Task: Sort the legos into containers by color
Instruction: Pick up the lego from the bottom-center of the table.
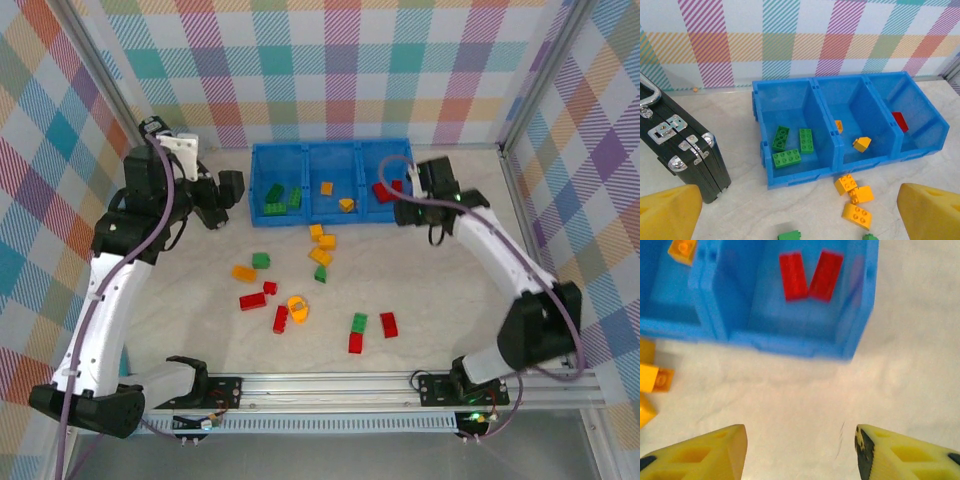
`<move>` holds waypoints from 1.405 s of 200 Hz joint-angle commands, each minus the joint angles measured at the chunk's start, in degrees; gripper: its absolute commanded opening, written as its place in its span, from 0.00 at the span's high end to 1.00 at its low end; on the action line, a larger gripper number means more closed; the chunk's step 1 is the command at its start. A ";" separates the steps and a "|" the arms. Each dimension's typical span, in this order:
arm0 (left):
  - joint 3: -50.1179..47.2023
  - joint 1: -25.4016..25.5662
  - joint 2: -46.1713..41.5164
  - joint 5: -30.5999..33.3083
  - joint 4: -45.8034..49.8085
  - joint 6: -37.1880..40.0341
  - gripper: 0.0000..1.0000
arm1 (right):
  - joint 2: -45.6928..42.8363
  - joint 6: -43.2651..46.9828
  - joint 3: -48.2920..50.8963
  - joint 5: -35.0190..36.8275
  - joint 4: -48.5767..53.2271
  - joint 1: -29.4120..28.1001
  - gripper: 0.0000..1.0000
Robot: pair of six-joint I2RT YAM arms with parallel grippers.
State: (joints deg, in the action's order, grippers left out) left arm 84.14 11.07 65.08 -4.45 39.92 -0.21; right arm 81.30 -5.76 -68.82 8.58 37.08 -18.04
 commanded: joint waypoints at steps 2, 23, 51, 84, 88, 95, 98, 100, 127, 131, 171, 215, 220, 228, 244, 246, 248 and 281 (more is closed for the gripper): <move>0.04 -0.18 -1.50 -0.03 -0.89 0.82 0.00 | -8.54 -13.20 10.05 -5.80 2.80 -2.20 0.37; 0.35 0.24 -1.53 -0.29 -0.99 0.72 0.00 | -15.55 -18.28 16.48 -8.53 4.97 -4.99 0.35; 0.98 0.62 -1.77 -0.82 -0.81 0.65 0.00 | -20.39 -25.31 22.24 -10.67 8.53 -11.58 0.33; 0.77 0.71 -2.48 -0.65 -0.63 0.66 0.00 | -20.55 -33.04 27.38 -10.28 7.57 -18.81 0.32; 0.78 0.71 -2.51 -0.65 -0.63 0.70 0.00 | -20.34 -33.62 27.78 -9.70 7.34 -19.74 0.32; 0.82 0.79 -2.50 -0.63 -0.63 0.71 0.00 | -19.70 -34.53 28.41 -8.60 6.77 -21.23 0.31; 0.84 0.79 -2.46 -0.65 -0.63 0.68 0.00 | -19.42 -34.83 28.62 -8.24 6.58 -21.68 0.31; 0.85 0.79 -2.49 -0.65 -0.63 0.68 0.00 | -19.18 -35.08 28.71 -8.05 6.49 -22.03 0.31; 0.91 1.06 -2.56 -0.87 -0.55 0.65 0.00 | -15.98 -37.50 30.14 -5.48 5.12 -26.21 0.31; 0.88 1.12 -2.59 -0.95 -0.55 0.67 0.00 | -15.40 -37.71 30.17 -5.15 5.03 -26.70 0.31; 1.16 1.29 -2.13 -1.26 -0.28 0.79 0.00 | -8.97 -38.80 28.64 0.58 6.91 -31.21 0.30; 1.05 1.33 -1.99 -1.09 -0.28 0.83 0.00 | -4.90 -38.68 28.52 2.18 4.97 -31.40 0.35; 1.11 1.32 -2.03 -1.01 -0.28 0.87 0.00 | -4.35 -38.58 28.46 2.21 4.74 -31.43 0.36; 0.99 1.32 -2.00 -1.00 -0.28 0.89 0.00 | -3.60 -38.28 28.31 2.23 4.24 -31.46 0.38; 0.86 1.32 -2.04 -1.03 -0.28 0.85 0.00 | -2.11 -37.95 28.34 2.23 2.83 -31.44 0.41; 0.88 1.32 -2.01 -1.01 -0.35 0.87 0.00 | -1.93 -37.88 28.27 2.23 2.65 -31.37 0.42; 0.90 1.32 -1.98 -1.00 -0.37 0.86 0.00 | -1.69 -37.85 28.20 2.23 2.51 -31.38 0.42; 0.75 1.41 -1.89 -0.87 -0.37 0.87 0.00 | 2.45 -36.40 26.40 2.59 0.65 -31.41 0.54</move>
State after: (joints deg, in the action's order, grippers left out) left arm 84.16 11.88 63.57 -5.06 39.94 -0.21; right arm 81.36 -42.76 -40.16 10.15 39.70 -49.21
